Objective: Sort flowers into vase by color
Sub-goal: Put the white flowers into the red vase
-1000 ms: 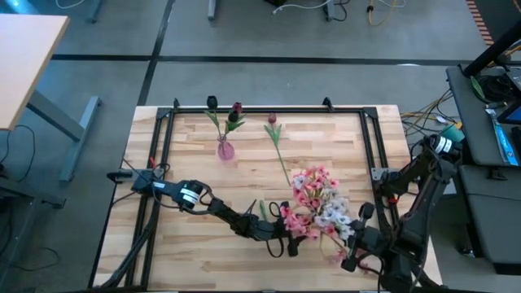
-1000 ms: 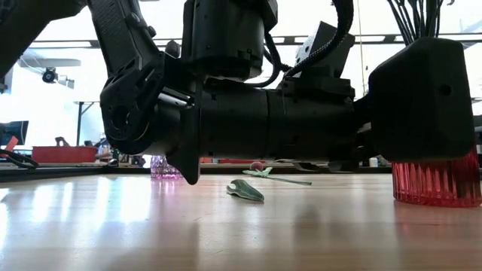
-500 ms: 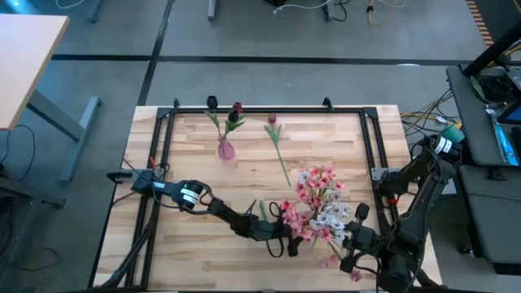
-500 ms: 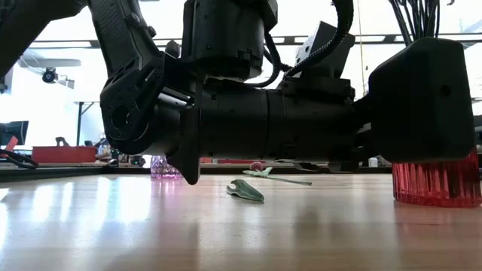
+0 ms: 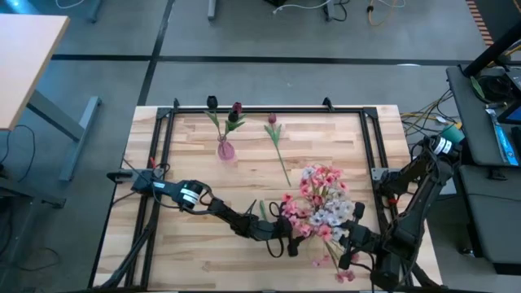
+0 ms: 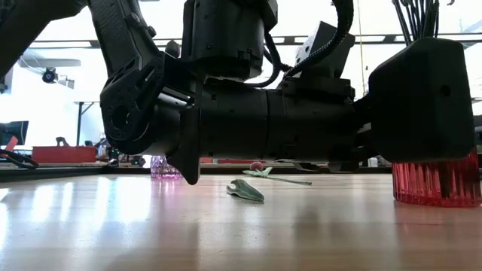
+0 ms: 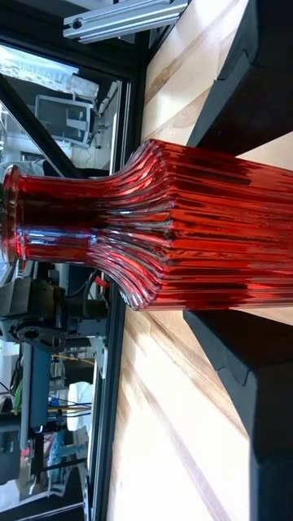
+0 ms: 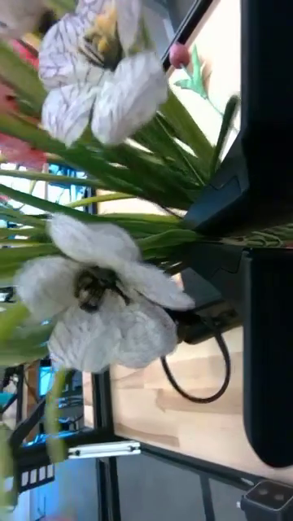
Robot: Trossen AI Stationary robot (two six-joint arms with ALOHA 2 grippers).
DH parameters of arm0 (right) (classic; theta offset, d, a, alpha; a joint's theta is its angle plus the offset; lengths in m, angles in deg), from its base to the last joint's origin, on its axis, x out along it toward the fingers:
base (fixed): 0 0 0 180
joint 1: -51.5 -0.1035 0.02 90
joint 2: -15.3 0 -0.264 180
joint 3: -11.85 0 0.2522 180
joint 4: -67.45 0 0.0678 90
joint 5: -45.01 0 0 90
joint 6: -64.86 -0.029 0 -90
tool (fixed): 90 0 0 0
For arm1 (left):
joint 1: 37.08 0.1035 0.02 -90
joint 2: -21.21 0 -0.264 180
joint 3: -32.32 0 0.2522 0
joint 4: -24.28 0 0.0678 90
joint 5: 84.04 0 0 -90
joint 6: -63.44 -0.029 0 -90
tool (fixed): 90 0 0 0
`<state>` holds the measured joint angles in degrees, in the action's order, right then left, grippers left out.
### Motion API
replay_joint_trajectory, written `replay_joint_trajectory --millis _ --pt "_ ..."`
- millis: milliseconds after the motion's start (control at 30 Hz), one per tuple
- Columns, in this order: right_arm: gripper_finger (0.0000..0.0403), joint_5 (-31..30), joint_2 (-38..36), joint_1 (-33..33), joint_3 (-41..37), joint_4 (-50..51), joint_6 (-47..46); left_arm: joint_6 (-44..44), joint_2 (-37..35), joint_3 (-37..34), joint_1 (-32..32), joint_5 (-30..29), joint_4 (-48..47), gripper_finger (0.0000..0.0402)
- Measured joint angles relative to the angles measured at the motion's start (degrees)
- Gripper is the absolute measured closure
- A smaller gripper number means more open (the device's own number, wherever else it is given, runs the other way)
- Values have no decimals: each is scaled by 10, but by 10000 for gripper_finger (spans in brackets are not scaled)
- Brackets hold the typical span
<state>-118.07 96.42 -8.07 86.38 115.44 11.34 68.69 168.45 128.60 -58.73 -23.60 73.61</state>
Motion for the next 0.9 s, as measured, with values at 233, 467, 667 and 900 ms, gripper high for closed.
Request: replay_joint_trajectory --millis 233,467,667,900 --pt "391 18 0 4 -21 0 -18 0 0 0 0 0 0 127" --pt "391 30 0 9 -44 1 -45 0 0 0 0 0 0 127" --pt "391 40 0 12 -50 0 -49 0 0 0 0 -1 0 127" --pt "391 62 0 19 -70 -1 -69 0 0 0 0 -1 0 127"
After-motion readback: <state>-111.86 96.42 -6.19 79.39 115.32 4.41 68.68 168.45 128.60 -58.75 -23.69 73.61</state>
